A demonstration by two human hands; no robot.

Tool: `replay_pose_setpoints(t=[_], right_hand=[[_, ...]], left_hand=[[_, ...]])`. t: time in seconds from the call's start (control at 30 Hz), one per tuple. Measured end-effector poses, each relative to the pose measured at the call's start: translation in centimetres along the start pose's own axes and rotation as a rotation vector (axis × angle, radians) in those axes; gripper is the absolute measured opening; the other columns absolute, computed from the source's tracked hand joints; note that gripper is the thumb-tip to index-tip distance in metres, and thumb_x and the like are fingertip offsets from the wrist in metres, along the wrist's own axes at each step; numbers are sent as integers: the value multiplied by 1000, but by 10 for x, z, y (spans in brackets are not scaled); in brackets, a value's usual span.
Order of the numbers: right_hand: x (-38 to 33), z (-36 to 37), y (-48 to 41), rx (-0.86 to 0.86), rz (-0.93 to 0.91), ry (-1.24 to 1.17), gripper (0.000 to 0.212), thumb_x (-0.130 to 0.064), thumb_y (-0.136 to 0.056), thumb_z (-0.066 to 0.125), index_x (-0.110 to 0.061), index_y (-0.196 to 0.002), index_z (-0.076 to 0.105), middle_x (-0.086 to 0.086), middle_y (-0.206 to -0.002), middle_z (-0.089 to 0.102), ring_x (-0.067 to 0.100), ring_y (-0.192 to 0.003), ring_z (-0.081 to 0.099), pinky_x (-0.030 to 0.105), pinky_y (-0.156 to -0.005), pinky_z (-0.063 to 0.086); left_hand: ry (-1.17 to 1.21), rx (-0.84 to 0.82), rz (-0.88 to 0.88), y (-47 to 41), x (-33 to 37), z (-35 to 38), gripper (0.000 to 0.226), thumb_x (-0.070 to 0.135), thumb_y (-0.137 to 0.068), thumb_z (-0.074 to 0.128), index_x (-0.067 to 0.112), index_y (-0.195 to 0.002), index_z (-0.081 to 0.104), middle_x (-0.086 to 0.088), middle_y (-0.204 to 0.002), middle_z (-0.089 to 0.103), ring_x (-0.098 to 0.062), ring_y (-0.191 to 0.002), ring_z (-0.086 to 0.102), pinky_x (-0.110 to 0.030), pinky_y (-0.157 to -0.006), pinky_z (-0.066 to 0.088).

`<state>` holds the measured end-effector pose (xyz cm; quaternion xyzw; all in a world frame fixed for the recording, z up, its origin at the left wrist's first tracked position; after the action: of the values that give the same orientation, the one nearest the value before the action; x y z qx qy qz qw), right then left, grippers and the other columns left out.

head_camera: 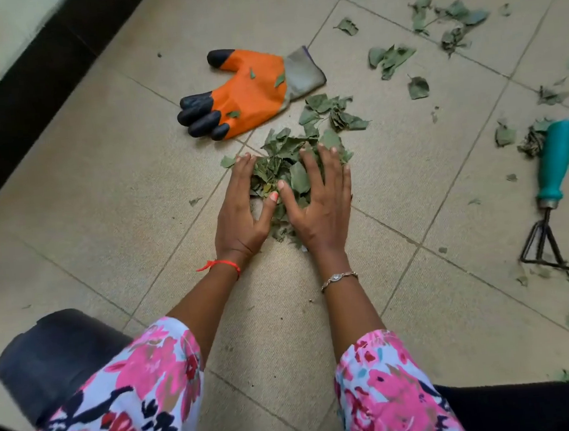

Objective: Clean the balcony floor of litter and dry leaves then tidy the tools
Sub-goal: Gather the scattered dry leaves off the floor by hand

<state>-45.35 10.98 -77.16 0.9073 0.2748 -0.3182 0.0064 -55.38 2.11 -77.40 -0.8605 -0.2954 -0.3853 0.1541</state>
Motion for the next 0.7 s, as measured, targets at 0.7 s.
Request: replay_pose_setpoints(t=[0.7], right_hand=[[1, 1, -3, 7, -8, -27, 59, -51, -88, 40, -18, -136, 46, 6, -149, 34, 19, -142, 23, 41, -118, 13]], left_hand=[[-313, 216, 49, 4, 5, -8, 60, 40, -89, 40, 9, -140, 37, -9, -151, 30, -18, -144, 10, -32, -117, -9]])
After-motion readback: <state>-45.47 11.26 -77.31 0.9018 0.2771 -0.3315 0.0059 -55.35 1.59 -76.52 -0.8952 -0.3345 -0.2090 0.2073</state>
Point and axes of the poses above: each hand's wrist, its own y-axis away from the middle knuckle, its own z-axis out of the palm, x = y × z, the point moved 6 cm from there along -y, towards the middle knuckle
